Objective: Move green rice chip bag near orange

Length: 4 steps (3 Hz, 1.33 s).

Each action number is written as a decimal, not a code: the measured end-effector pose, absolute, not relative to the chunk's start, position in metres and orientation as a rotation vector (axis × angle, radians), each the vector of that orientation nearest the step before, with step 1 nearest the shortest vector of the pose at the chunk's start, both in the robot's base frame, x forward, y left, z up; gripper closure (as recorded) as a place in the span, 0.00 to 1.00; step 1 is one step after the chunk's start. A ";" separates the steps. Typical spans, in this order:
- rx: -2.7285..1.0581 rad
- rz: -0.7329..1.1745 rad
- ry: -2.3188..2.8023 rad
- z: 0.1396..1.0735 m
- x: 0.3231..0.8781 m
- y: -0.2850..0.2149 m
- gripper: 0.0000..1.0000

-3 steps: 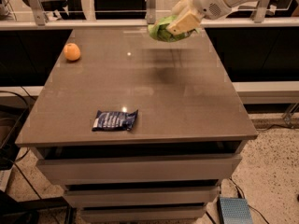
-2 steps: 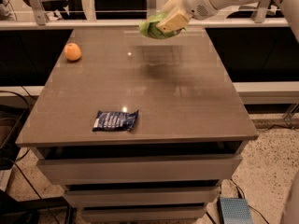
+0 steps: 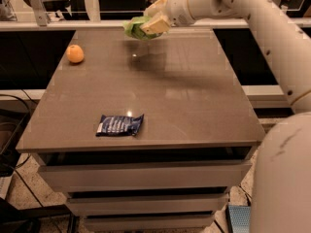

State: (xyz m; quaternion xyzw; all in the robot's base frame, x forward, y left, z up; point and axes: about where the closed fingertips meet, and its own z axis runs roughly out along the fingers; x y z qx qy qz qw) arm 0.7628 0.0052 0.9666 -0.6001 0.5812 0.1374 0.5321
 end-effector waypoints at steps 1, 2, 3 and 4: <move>-1.425 0.393 1.331 0.950 0.778 0.039 1.00; -1.422 0.459 1.279 0.941 0.785 0.074 1.00; -1.447 0.522 1.233 0.932 0.779 0.106 1.00; -1.490 0.581 1.202 0.920 0.767 0.131 1.00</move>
Offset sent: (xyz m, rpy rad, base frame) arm 0.0306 0.1010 -0.0316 0.1597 -0.0049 0.1574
